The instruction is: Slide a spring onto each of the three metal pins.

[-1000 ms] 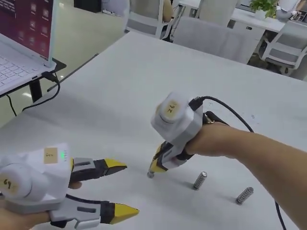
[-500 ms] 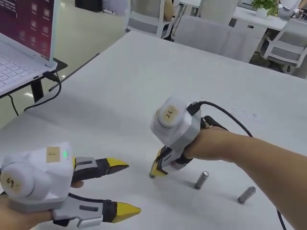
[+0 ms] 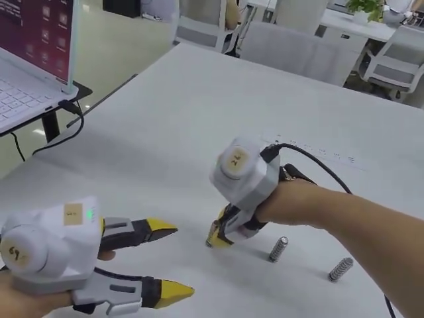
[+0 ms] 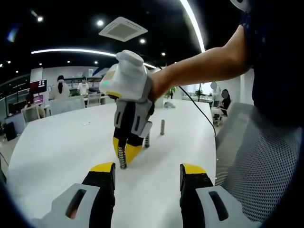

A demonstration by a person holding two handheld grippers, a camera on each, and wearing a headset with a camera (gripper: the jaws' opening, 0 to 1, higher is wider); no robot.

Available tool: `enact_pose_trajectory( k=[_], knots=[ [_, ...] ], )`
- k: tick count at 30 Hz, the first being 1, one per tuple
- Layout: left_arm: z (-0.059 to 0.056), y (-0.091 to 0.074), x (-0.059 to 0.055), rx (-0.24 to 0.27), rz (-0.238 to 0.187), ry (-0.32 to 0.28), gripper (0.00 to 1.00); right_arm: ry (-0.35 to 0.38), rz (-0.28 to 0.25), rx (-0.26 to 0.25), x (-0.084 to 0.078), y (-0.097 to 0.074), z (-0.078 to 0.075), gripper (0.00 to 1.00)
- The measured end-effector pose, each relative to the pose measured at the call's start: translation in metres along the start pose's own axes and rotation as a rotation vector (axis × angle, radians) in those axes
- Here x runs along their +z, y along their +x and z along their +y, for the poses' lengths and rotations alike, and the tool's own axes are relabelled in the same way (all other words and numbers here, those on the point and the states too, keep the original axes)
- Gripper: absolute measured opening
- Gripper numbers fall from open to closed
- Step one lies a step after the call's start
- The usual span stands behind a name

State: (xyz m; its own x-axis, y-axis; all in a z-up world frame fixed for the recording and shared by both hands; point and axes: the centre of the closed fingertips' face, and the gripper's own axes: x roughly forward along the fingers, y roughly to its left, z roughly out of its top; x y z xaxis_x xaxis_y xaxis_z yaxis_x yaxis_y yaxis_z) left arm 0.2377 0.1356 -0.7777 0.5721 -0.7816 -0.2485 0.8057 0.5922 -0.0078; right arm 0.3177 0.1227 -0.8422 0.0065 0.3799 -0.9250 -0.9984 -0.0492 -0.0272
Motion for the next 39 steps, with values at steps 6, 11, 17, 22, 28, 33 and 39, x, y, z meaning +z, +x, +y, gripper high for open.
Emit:
enact_pose_trajectory(
  k=[6,11,17,22,28,33,39],
  knots=[
    [-0.003,0.002,0.001,-0.007,0.006,0.002,0.5,0.017,-0.007,-0.008,-0.007,-0.004,0.0,0.16],
    [-0.005,0.004,0.003,-0.013,0.007,0.006,0.5,0.028,-0.02,-0.021,-0.012,-0.01,0.0,0.17],
    [-0.004,0.006,0.003,-0.018,0.009,0.005,0.5,0.039,-0.045,-0.035,-0.013,-0.019,0.002,0.18],
    [-0.005,0.009,0.006,-0.018,0.004,0.004,0.51,0.052,-0.069,-0.047,-0.015,-0.025,0.005,0.19],
    [-0.005,0.009,0.005,-0.016,0.004,0.002,0.51,0.062,-0.115,-0.075,-0.015,-0.037,0.011,0.2],
    [-0.006,0.01,0.006,-0.013,0.001,-0.002,0.51,0.079,-0.156,-0.103,-0.016,-0.047,0.015,0.21],
    [-0.007,0.011,0.007,-0.012,-0.003,-0.006,0.52,0.106,-0.214,-0.122,-0.015,-0.056,0.021,0.22]
  ],
)
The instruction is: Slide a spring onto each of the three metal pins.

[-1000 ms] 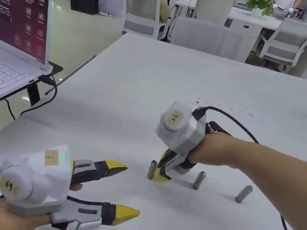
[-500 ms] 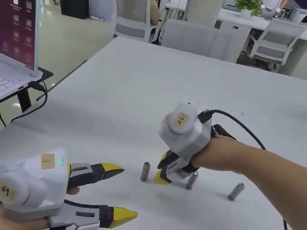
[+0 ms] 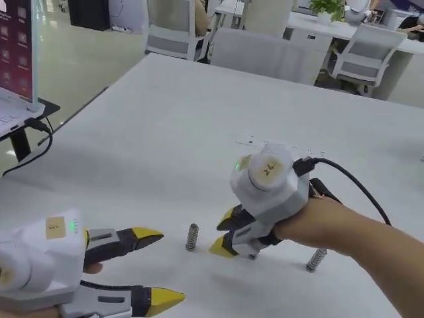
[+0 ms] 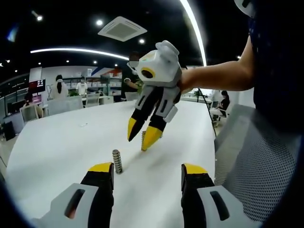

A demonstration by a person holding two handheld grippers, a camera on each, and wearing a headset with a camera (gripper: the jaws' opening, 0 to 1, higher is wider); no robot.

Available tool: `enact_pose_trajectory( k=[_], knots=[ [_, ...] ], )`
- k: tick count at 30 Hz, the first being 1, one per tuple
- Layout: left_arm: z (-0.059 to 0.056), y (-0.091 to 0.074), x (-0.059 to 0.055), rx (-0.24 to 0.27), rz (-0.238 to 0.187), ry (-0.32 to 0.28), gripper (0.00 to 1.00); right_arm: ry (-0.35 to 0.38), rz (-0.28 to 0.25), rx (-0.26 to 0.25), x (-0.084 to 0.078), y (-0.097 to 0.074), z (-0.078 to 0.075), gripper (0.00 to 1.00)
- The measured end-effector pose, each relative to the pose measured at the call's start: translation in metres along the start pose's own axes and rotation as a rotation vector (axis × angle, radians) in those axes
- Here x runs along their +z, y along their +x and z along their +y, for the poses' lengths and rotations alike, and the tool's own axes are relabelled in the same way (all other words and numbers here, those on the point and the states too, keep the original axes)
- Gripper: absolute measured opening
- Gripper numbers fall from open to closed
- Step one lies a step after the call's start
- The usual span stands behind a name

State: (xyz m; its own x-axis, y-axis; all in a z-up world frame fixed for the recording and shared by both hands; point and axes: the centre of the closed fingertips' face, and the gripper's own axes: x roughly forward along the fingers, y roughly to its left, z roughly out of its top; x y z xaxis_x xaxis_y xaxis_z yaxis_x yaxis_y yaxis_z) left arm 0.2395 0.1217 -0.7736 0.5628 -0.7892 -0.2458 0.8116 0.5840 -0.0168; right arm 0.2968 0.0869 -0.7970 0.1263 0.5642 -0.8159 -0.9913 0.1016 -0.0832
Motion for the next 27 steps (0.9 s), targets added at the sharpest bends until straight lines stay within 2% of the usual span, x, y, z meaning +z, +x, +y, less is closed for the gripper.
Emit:
enact_pose_trajectory(
  k=[7,17,27],
  knots=[
    [0.0,0.0,0.0,-0.001,-0.001,0.0,0.53,0.035,-0.043,-0.015,-0.004,-0.006,0.006,0.23],
    [-0.001,0.0,0.001,0.003,0.001,-0.004,0.54,0.105,-0.132,-0.038,-0.01,-0.023,0.017,0.24],
    [-0.004,0.003,0.004,0.003,0.005,-0.002,0.55,0.155,-0.176,-0.06,-0.022,-0.037,0.024,0.25]
  ],
)
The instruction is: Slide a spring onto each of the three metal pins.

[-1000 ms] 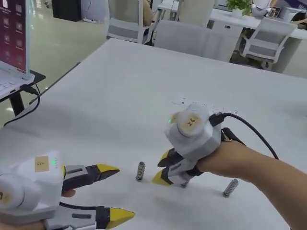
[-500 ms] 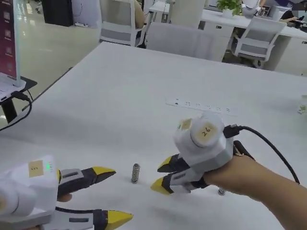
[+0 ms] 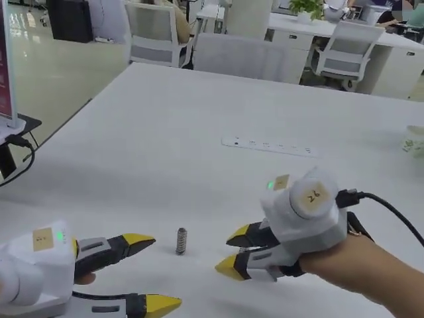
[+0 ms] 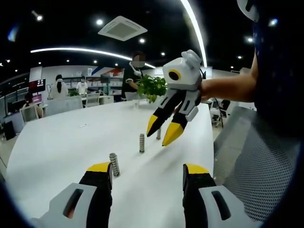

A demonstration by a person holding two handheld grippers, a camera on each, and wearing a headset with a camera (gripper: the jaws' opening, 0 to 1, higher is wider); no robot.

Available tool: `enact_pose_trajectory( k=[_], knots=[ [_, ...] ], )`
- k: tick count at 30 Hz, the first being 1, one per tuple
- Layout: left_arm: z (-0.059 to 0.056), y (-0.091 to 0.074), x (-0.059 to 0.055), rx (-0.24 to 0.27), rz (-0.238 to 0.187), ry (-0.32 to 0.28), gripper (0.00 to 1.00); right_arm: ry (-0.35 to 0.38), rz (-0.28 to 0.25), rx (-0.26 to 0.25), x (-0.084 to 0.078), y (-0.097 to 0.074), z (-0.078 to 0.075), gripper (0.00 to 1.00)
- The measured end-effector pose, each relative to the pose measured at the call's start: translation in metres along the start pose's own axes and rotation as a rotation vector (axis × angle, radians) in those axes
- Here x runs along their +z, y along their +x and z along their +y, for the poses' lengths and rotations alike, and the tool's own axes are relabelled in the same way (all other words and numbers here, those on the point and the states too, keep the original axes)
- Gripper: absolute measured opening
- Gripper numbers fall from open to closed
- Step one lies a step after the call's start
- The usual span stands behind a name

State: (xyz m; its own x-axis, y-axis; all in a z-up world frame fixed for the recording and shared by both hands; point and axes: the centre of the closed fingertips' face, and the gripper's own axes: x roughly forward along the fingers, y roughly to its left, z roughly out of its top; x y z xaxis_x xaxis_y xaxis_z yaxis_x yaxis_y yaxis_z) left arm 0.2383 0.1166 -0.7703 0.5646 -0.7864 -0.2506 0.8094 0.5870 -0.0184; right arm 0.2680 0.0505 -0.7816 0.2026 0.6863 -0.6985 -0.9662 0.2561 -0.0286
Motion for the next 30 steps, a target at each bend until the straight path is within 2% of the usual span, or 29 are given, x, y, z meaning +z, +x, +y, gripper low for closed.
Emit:
enact_pose_trajectory(
  k=[16,30],
  knots=[
    [-0.006,0.003,0.007,-0.002,0.006,0.001,0.57,0.059,-0.046,-0.047,-0.025,-0.033,0.005,0.27],
    [-0.011,0.006,0.011,-0.009,0.006,-0.003,0.58,0.125,-0.077,-0.126,-0.05,-0.069,-0.005,0.29]
  ],
)
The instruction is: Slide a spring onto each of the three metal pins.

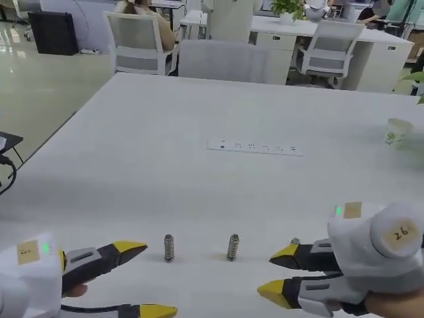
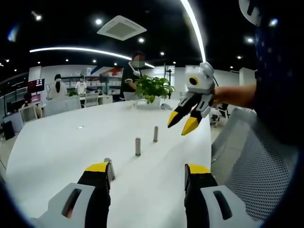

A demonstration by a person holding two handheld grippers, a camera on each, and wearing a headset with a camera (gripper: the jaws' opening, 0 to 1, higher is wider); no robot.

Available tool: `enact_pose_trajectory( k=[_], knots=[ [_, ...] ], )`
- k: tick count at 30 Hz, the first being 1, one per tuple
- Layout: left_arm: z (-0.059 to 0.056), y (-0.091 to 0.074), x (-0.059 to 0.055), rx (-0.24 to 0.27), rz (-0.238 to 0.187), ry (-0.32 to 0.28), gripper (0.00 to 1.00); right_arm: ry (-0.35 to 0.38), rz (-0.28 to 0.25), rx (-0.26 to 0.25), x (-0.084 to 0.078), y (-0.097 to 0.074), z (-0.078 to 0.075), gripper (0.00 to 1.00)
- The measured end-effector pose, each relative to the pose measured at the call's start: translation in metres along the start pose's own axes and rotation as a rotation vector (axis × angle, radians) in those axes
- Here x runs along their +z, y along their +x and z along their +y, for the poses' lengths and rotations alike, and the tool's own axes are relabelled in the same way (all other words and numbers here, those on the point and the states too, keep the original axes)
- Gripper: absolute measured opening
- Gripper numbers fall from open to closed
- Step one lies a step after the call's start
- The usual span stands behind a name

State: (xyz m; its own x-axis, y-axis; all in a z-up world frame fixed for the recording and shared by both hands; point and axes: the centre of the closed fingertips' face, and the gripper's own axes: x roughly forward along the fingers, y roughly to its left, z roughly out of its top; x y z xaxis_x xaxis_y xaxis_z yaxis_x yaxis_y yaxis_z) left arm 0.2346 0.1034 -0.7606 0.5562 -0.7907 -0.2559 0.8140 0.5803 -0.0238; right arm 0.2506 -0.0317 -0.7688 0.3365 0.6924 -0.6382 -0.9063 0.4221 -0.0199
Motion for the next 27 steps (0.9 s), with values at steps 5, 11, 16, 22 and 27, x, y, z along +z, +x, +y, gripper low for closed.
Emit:
enact_pose_trajectory(
  k=[5,11,16,22,27],
  knots=[
    [-0.003,0.002,0.002,-0.004,0.003,0.0,0.59,0.033,-0.014,-0.037,-0.008,-0.014,-0.011,0.29],
    [-0.003,0.003,0.005,-0.001,0.001,0.0,0.59,0.061,-0.031,-0.077,-0.015,-0.029,-0.022,0.3],
    [-0.004,0.003,0.005,0.001,0.003,0.001,0.6,0.08,-0.051,-0.104,-0.021,-0.041,-0.033,0.32],
    [-0.003,0.003,0.006,0.01,0.005,-0.002,0.6,0.099,-0.075,-0.125,-0.029,-0.052,-0.04,0.34],
    [-0.003,0.001,0.007,0.016,0.004,-0.005,0.61,0.106,-0.092,-0.13,-0.035,-0.056,-0.043,0.38]
  ],
)
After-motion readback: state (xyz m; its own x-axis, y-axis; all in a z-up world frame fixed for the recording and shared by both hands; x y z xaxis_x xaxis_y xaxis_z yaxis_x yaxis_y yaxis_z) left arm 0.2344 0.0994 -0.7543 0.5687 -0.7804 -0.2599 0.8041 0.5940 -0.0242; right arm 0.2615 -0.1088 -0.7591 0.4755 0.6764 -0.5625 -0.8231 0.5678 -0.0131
